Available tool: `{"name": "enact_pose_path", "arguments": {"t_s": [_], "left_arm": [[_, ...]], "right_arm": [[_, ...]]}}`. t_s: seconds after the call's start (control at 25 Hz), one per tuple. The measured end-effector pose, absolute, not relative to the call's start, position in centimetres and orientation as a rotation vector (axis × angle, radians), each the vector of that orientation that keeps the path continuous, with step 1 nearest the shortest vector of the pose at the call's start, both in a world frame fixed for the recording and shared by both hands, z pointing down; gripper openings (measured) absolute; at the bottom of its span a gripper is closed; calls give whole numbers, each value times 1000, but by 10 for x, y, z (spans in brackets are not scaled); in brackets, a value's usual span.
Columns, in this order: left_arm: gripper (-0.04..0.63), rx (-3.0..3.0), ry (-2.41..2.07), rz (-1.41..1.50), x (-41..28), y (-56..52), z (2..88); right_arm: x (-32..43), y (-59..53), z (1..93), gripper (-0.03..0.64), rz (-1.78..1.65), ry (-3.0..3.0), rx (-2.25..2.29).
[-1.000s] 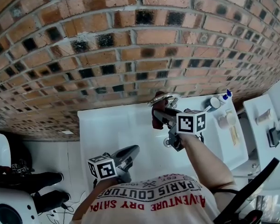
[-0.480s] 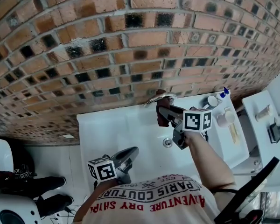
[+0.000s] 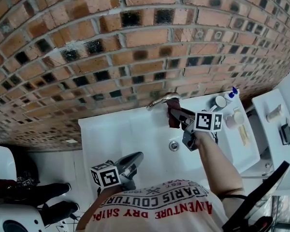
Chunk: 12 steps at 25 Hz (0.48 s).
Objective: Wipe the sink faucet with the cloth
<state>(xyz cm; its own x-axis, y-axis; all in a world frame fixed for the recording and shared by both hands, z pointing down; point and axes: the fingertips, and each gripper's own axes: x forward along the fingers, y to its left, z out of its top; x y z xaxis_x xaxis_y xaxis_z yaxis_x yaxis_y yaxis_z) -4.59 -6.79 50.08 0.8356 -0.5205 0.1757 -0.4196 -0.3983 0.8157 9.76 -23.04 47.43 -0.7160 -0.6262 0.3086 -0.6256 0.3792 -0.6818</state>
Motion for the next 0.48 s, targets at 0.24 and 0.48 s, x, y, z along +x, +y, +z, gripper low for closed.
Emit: {"name": "enact_pose_path", "arguments": {"t_s": [0.24, 0.48], "left_arm": [[3, 2030, -704, -124, -46, -71, 505], [3, 2022, -735, -124, -51, -76, 510]], "right_arm": [[98, -236, 496, 92, -1349, 2602, -1195], [98, -241, 518, 92, -1406, 2588, -1207]]}}
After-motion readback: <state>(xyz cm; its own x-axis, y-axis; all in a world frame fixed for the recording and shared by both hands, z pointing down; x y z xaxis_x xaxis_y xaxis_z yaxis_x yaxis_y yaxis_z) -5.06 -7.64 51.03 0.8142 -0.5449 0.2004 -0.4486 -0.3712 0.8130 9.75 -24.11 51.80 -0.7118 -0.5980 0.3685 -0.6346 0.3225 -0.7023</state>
